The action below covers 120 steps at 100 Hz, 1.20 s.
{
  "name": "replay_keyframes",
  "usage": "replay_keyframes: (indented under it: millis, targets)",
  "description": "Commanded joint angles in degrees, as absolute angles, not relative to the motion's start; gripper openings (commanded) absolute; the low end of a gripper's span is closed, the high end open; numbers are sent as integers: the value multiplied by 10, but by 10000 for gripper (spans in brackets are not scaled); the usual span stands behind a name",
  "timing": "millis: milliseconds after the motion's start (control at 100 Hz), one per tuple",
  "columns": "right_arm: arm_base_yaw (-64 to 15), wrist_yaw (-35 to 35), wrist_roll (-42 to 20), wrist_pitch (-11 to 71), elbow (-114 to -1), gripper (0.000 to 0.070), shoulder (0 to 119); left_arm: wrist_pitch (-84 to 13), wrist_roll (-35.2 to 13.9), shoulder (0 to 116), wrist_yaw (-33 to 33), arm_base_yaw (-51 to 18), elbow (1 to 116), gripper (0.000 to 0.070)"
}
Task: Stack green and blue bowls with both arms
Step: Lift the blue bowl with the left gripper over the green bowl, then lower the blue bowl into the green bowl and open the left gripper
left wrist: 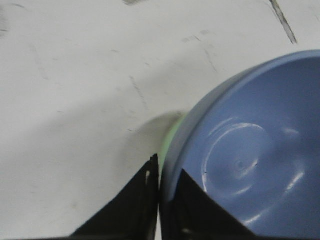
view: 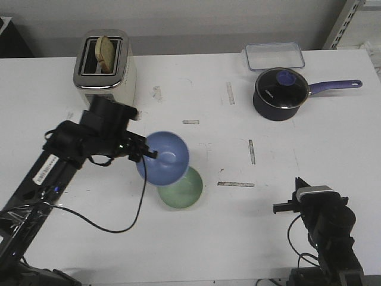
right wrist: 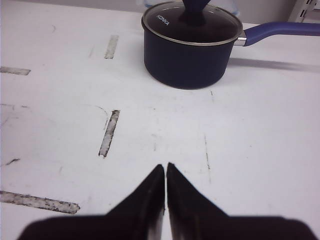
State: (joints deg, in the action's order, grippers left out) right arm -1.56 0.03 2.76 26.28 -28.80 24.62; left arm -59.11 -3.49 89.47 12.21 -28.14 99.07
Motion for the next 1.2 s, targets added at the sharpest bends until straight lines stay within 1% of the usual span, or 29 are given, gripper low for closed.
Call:
replay_keyframes:
  millis: [0, 70, 170, 400, 630, 790, 810, 840, 1010, 1040, 1080, 1190]
  targets:
    - [-17, 0, 30, 258, -289, 0, 248, -595, -21, 919, 124, -317, 999, 0]
    - [-17, 0, 30, 258, -289, 0, 248, -600, -14, 940, 124, -343, 999, 0]
    - [-17, 0, 30, 258, -289, 0, 248, -609, -6, 975, 124, -361, 999, 0]
    - [-17, 0, 30, 258, -289, 0, 248, -628, -6, 1034, 119, -364, 999, 0]
    - [-17, 0, 30, 258, -289, 0, 248, -629, 0, 1044, 113, -364, 999, 0]
    - [-17, 0, 30, 258, -289, 0, 248, -638, 7, 1044, 79, -364, 999, 11]
    - [-17, 0, 30, 258, -289, 0, 248, -639, 8, 1044, 79, -364, 999, 25]
    - [-17, 0, 30, 258, -289, 0, 248, -639, 7, 1044, 79, -364, 999, 73]
    - [-17, 0, 30, 258, -289, 0, 248, -637, 6, 1044, 79, -365, 999, 429]
    - [-17, 0, 30, 258, -289, 0, 248, -636, 6, 1044, 79, -365, 999, 467]
    - [-17, 0, 30, 258, -289, 0, 248, -633, 6, 1044, 79, -367, 999, 502]
    - [-17, 0, 30, 258, -289, 0, 248, -632, 6, 1044, 79, -367, 1014, 501]
